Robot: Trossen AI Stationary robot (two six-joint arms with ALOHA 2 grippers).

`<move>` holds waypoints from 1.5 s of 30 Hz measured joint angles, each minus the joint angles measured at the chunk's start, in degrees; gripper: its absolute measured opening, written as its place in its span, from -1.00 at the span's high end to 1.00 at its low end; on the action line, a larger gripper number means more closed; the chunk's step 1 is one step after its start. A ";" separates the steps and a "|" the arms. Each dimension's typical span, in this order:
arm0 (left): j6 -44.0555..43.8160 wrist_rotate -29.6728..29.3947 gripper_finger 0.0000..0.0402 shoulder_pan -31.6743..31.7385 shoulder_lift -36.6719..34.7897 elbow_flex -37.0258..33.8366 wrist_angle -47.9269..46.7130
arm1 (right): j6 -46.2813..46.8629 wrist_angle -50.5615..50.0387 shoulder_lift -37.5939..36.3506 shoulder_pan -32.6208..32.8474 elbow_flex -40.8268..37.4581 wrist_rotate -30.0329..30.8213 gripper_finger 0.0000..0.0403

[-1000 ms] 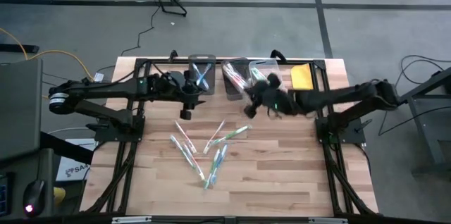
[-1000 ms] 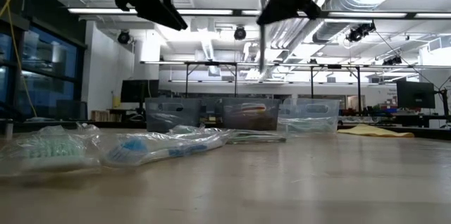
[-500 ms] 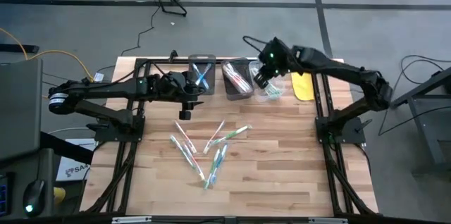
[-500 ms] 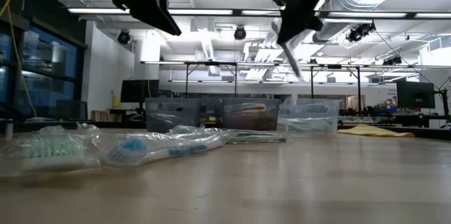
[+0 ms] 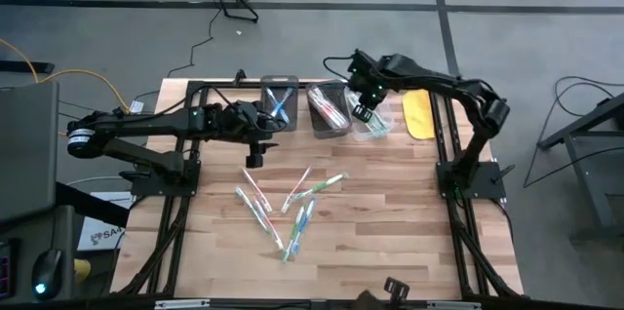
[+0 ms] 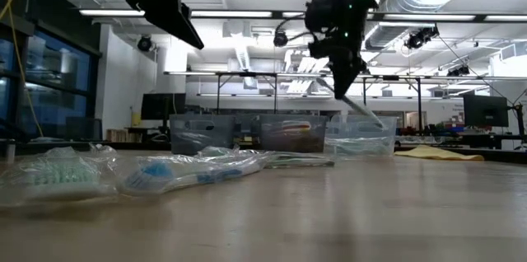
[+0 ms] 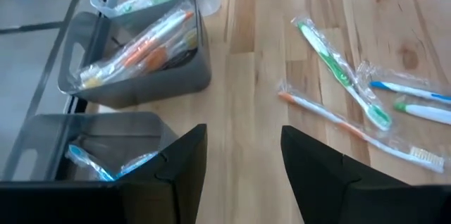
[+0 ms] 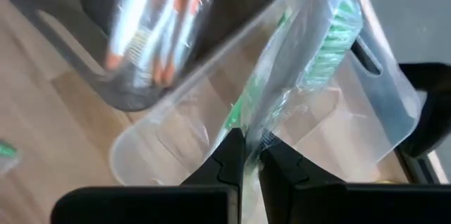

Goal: Pick & Place Toothbrushes
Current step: Put the green toothbrush into the transparent bin, then put the orange toothbrush into the right black bin

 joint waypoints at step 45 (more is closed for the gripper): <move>-0.93 0.91 0.13 0.00 -0.15 -6.46 -13.84 | 9.44 -1.51 -9.91 4.59 -1.74 1.81 -0.25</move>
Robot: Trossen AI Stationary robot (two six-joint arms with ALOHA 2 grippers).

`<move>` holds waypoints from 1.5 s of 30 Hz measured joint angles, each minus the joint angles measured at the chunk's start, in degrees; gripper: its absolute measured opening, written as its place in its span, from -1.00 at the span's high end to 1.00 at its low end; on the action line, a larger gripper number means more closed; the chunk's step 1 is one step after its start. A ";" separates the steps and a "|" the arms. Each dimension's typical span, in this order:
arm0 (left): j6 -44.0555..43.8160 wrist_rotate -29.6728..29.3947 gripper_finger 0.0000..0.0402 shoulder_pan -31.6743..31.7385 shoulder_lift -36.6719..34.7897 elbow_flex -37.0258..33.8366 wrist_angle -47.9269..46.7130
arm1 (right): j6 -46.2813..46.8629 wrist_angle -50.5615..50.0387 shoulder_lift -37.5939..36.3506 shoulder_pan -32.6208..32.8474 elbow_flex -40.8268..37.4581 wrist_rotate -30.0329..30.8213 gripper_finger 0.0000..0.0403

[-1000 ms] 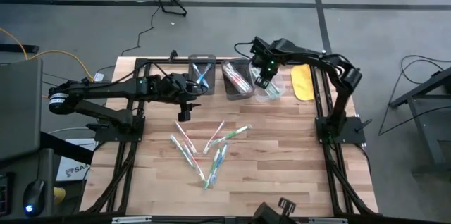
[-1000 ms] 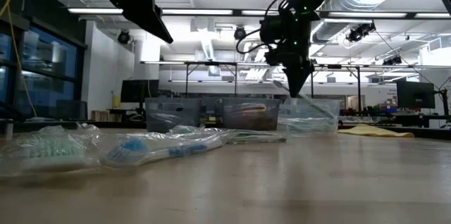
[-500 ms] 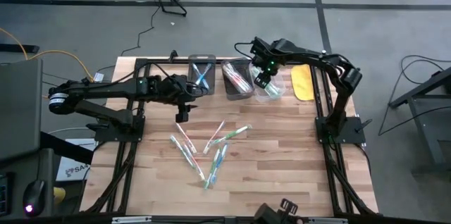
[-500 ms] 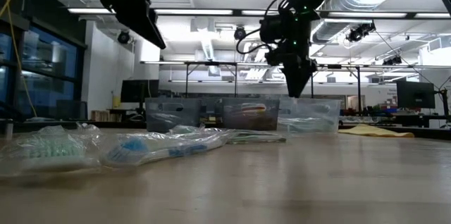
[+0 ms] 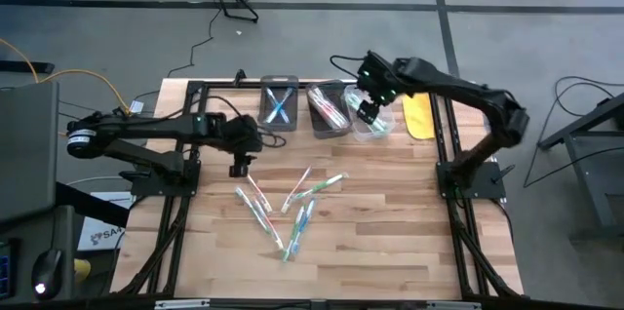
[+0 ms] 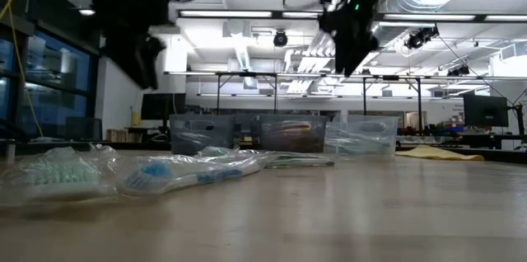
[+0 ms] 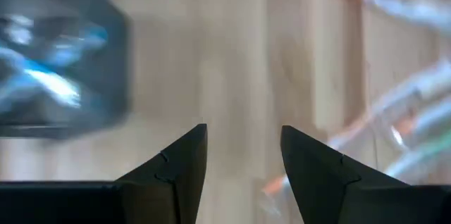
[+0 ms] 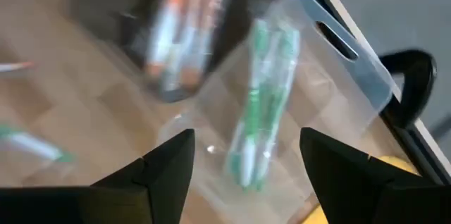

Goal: Pick & Place Toothbrushes
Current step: Put the orange toothbrush into the right black bin

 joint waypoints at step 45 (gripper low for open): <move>26.02 11.29 0.07 -0.11 15.23 -10.11 4.96 | 21.40 36.92 -18.69 46.48 -30.92 19.52 -0.25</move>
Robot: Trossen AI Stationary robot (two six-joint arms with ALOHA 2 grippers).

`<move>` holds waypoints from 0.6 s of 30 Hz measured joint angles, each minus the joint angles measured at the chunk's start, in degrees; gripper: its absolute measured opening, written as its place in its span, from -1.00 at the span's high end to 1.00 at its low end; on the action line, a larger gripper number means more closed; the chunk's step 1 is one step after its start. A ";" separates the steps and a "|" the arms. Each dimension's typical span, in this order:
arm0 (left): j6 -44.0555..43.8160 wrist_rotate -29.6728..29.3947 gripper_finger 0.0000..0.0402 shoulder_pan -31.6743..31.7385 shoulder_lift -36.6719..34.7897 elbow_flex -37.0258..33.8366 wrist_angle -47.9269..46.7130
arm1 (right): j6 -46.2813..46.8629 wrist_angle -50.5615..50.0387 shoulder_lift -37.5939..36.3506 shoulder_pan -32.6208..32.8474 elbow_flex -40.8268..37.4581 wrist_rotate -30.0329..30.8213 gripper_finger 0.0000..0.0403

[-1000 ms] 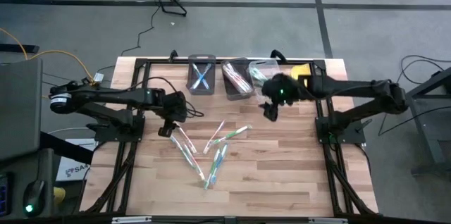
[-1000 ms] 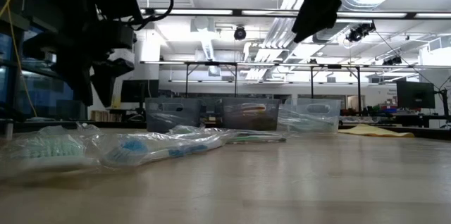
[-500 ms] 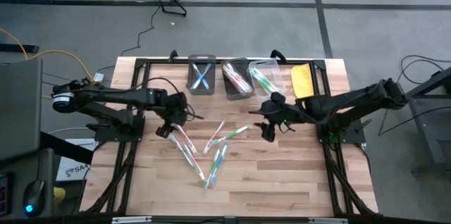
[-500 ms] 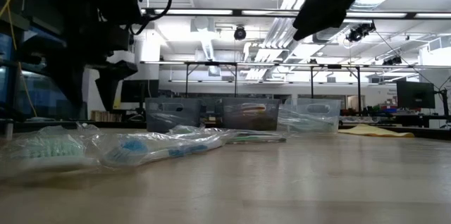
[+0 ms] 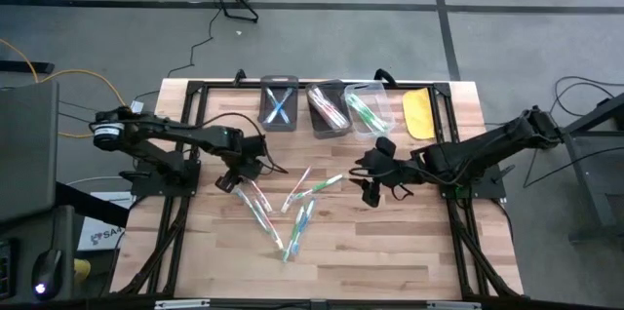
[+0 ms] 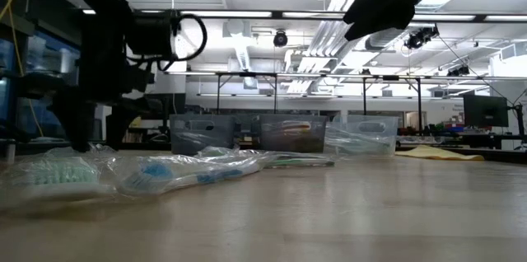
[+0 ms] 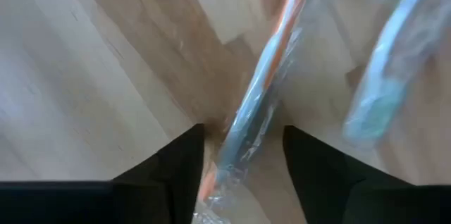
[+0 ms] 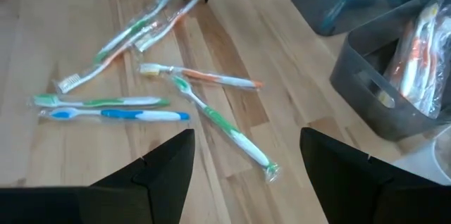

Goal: Pick & Place Toothbrushes
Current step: Put the orange toothbrush into the right black bin

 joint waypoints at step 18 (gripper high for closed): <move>0.45 -1.36 0.94 0.02 1.91 5.38 -6.92 | 1.72 11.73 11.74 5.85 0.04 4.90 -0.25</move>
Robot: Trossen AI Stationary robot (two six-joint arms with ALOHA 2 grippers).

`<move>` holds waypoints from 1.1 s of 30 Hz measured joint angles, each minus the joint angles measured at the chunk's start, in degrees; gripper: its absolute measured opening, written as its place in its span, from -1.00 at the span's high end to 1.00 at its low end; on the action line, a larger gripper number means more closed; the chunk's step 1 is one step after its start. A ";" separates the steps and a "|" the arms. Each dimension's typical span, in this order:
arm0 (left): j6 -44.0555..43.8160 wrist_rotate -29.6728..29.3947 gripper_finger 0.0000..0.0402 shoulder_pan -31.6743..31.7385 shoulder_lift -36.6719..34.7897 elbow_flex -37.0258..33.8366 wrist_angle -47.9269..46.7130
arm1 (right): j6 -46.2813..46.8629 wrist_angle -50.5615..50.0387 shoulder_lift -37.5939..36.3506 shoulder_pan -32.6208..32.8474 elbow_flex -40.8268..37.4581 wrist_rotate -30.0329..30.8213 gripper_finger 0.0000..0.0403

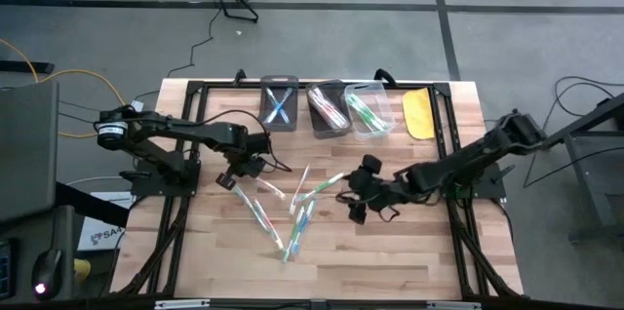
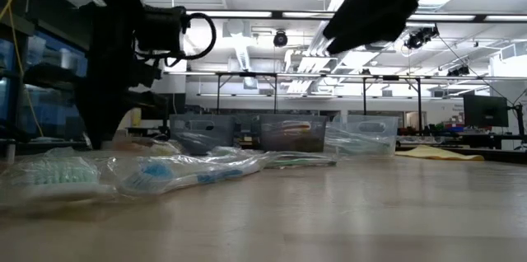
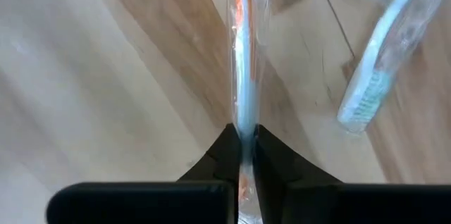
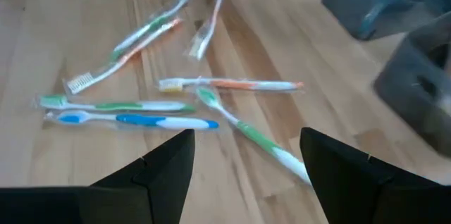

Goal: Pick & Place Toothbrushes
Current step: Put the orange toothbrush into the right black bin

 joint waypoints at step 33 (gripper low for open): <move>-8.54 18.31 0.95 0.05 -21.71 -2.21 35.96 | -33.49 77.30 27.93 -1.34 0.12 13.38 -0.25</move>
